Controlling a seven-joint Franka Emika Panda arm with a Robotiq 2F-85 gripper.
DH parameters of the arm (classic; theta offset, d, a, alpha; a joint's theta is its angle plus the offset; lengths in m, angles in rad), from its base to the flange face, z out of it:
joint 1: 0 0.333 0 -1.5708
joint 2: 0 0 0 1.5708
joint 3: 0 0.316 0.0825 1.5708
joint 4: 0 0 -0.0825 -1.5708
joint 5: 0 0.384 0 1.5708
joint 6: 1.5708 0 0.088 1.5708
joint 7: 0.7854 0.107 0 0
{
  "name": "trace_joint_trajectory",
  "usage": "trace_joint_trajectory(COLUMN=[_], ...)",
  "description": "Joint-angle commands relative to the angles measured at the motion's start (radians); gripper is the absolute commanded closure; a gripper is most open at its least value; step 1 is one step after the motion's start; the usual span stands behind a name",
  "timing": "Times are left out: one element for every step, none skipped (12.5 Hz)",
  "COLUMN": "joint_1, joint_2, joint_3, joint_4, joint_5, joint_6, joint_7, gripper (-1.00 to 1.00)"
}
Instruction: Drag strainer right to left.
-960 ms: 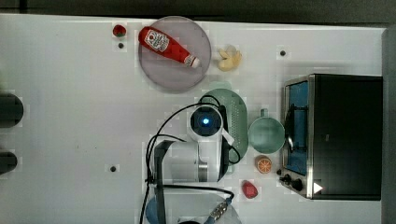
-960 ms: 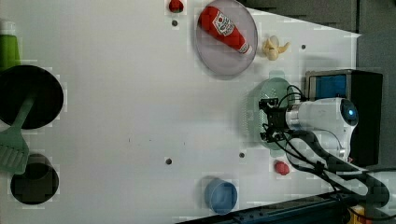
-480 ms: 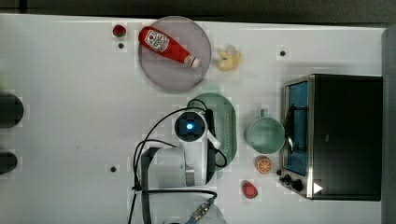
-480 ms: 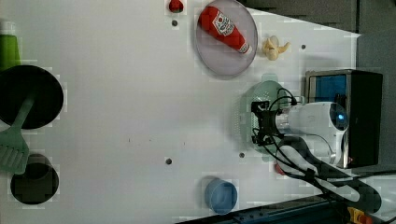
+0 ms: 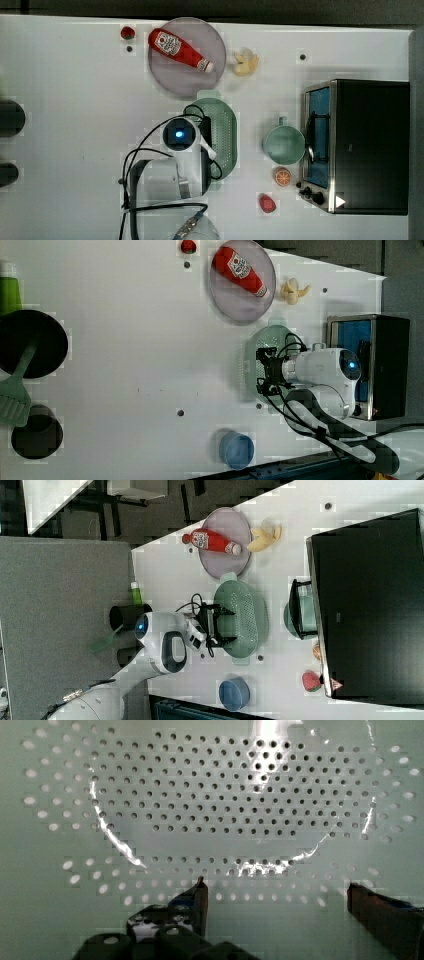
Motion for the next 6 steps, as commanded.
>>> trace_joint_trajectory(joint_1=[0.082,0.099,0.116,0.133,0.149,0.166], joint_2=[-0.009,-0.009,-0.008,-0.006,0.000,0.010], joint_3=[0.051,0.059,0.067,0.073,0.078,0.081], joint_4=[0.012,0.017,0.021,0.027,0.036,0.048], joint_5=[0.000,0.000,0.000,0.000,0.001,0.002], joint_6=[0.009,0.009,0.009,0.009,0.008,0.007], joint_7=[0.197,0.227,0.254,0.270,0.288,0.302], gripper=[-1.00,-1.00,-1.00,-1.00,-1.00,-1.00])
